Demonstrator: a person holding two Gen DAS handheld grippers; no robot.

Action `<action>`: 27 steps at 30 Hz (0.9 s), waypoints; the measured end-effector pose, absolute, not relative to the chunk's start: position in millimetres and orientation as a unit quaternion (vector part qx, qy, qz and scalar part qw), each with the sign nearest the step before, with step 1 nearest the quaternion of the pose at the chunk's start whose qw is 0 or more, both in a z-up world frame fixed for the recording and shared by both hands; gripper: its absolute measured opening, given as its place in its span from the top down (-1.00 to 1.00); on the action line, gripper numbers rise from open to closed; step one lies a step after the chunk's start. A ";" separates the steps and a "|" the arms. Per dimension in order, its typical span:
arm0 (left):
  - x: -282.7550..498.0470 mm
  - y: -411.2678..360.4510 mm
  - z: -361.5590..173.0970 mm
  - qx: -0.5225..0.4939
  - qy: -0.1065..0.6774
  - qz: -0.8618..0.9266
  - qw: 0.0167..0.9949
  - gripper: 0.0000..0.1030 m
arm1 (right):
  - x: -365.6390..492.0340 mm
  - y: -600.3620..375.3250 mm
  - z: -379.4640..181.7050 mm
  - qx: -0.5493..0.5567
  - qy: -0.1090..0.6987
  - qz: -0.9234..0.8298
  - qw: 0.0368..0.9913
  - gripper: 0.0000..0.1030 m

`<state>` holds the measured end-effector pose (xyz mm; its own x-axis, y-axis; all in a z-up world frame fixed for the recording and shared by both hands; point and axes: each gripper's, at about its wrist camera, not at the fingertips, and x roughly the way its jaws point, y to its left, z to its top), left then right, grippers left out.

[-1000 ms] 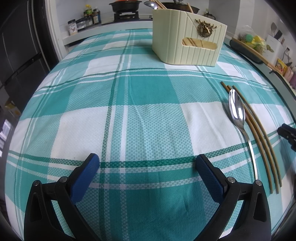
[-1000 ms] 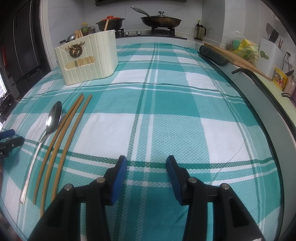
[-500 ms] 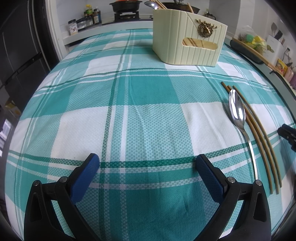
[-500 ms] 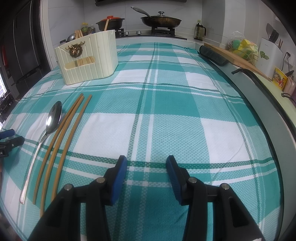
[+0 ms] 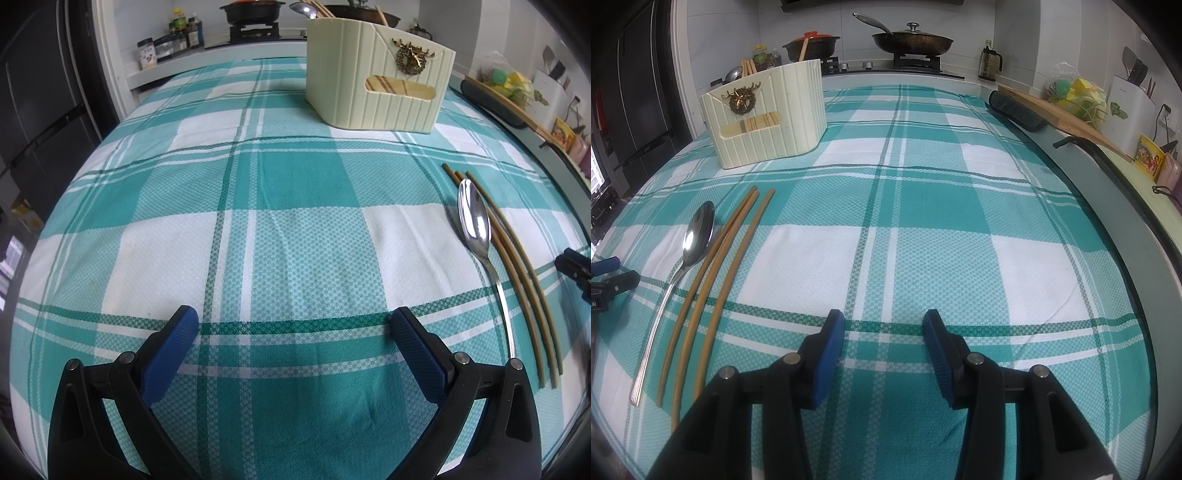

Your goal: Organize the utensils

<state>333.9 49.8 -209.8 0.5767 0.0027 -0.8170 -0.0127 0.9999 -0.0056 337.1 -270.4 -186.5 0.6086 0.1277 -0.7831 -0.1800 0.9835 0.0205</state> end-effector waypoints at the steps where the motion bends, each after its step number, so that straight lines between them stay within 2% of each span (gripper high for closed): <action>1: 333.9 49.8 -209.8 -0.005 0.460 0.004 0.888 -0.99 | 337.0 -270.4 -186.5 -0.030 0.434 0.086 0.896 0.11; 27: 333.9 50.9 -209.5 -0.008 0.460 0.003 0.888 -0.99 | 337.0 -270.6 -186.3 -0.030 0.434 0.086 0.896 0.11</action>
<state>333.9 50.9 -209.5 0.5776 -0.0013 -0.8163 -0.0133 0.9999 -0.0110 337.0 -270.6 -186.3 0.6088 0.1272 -0.7831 -0.1801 0.9834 0.0198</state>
